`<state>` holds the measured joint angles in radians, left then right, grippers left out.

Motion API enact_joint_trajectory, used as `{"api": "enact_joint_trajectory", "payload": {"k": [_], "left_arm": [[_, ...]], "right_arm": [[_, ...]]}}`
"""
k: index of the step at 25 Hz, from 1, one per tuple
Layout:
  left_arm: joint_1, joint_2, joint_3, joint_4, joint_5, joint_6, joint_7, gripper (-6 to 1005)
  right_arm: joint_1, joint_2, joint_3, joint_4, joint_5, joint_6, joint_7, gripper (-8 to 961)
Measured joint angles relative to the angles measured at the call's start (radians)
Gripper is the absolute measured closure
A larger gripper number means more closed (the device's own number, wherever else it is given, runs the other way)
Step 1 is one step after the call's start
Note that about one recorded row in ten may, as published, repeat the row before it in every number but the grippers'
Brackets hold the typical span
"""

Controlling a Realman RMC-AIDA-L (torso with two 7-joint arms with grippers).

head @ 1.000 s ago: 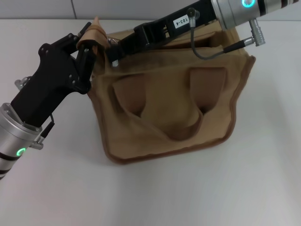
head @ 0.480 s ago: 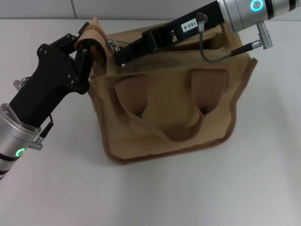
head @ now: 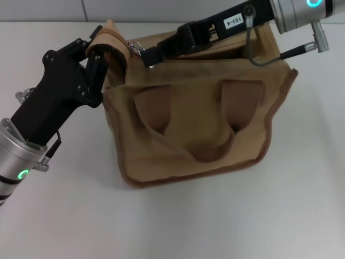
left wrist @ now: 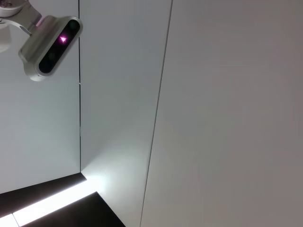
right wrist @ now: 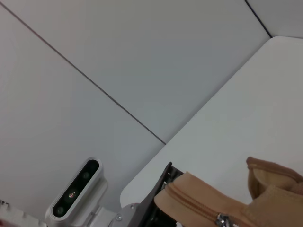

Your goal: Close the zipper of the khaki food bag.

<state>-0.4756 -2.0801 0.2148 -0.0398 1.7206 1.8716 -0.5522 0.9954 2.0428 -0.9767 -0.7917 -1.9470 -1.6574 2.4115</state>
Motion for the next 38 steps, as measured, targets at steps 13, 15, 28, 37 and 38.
{"api": "enact_joint_trajectory", "payload": {"k": [13,15,28,37,38], "left_arm": [[0.001,0.000,0.000,0.000,0.000,-0.001,0.000,961],[0.001,0.000,0.000,0.000,0.000,-0.001,0.000,960],[0.001,0.001,-0.010,0.001,-0.003,-0.007,0.000,960],[0.004,0.004,-0.035,0.011,-0.003,-0.016,0.000,960],[0.005,0.005,-0.041,0.013,-0.002,-0.020,0.000,960]], "right_arm": [[-0.050,-0.020,0.001,-0.009,-0.006,-0.002,0.000,950],[-0.060,-0.024,0.001,-0.013,-0.005,-0.002,0.000,950],[-0.155,-0.053,0.070,-0.014,-0.003,-0.018,-0.001,949],[-0.215,-0.065,0.158,-0.030,-0.002,-0.086,-0.002,949],[-0.215,-0.065,0.158,-0.030,-0.002,-0.086,-0.002,950]]}}
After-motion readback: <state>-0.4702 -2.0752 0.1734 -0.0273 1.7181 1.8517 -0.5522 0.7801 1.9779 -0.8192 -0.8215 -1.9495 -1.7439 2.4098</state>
